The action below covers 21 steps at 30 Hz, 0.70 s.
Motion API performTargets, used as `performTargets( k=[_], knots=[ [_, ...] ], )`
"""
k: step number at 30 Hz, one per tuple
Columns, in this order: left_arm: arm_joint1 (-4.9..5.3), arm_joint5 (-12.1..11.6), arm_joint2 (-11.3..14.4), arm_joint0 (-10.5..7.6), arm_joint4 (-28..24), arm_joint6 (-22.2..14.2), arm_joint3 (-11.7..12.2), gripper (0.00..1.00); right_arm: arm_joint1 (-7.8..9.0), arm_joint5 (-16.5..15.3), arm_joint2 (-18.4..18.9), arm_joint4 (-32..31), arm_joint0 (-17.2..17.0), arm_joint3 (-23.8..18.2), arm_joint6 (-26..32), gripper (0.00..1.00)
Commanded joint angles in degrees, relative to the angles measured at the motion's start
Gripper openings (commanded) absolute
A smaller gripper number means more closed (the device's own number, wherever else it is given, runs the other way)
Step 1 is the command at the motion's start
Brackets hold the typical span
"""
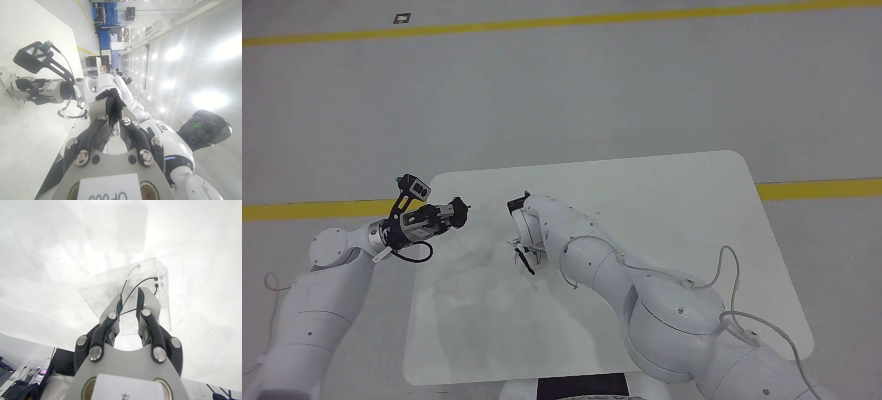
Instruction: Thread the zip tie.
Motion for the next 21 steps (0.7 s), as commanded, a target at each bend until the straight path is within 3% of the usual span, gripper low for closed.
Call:
performTargets(
  k=[1, 21],
  knots=[
    [0.0, 0.0, 0.0, 0.0, 0.0, 0.0, 0.0, 0.0, -0.01, 0.0, -0.01, -0.37, -0.1, -0.13, 0.21, 0.18],
    [0.0, 0.0, 0.0, 0.0, 0.0, 0.0, 0.0, 0.0, -0.02, 0.0, 0.73, -2.94, -0.77, -0.46, 1.48, 0.16]
  ],
)
